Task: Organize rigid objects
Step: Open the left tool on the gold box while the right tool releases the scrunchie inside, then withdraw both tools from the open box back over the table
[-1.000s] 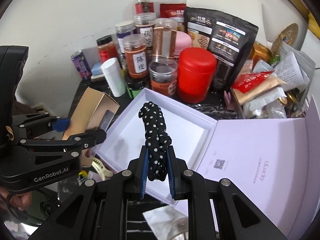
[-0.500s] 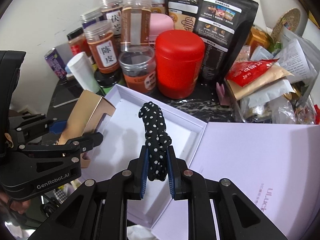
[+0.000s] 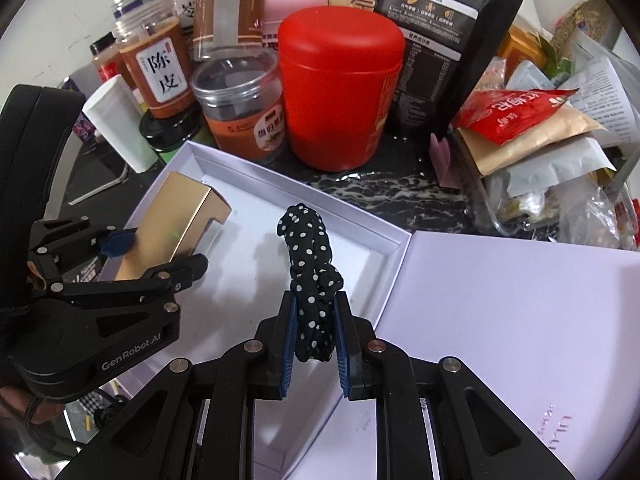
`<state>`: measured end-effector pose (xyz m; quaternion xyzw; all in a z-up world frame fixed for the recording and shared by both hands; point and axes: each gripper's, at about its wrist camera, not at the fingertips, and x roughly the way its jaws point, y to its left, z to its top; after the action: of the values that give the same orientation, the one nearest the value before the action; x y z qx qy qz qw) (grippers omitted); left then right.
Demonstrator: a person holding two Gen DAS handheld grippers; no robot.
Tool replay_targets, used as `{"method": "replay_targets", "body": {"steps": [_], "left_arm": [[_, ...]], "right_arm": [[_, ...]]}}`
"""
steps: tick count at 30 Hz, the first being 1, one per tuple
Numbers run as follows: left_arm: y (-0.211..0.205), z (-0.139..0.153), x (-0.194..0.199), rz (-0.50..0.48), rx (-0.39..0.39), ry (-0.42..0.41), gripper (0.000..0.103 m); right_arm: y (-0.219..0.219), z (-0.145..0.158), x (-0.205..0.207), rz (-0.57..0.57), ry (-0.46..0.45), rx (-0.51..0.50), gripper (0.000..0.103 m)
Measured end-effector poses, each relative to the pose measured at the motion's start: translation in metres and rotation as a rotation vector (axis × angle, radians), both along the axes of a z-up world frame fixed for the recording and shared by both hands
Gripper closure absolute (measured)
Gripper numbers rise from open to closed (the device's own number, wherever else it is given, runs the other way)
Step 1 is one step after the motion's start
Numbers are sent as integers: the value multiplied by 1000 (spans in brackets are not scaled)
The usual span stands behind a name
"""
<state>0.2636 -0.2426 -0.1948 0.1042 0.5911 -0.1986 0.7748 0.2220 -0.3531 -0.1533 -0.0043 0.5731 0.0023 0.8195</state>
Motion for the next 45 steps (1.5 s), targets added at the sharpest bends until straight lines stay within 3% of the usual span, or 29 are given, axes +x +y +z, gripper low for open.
{"method": "replay_targets", "body": {"steps": [7,9,11,14,16,17,33,45], "left_arm": [[-3,-8,6,-12,12,9,59],[-2,-9,7,-7,32,26,59],[-3,-10,7,-5,47,32,58],[-3,-7,6,-6,55,37,49],[-2,1,5,-4,54,19,33],[-2,3,5,-4,52,14,31],[23,88,-8,30,-18,-72,31],[58,135,-32,73,-59,-135,31]], "right_arm": [[-1,-10,4,-19,26,-33,84],[-2,-11,3,-25,34,-37,81],[-3,-11,1,-32,40,-42,72],[-4,-8,0,-41,41,-51,67],[-6,-4,-2,-48,42,-52,67],[-7,-2,-4,-52,42,-53,67],[3,60,-18,-64,-37,-63,67],[34,105,-42,-43,-102,-68,67]]}}
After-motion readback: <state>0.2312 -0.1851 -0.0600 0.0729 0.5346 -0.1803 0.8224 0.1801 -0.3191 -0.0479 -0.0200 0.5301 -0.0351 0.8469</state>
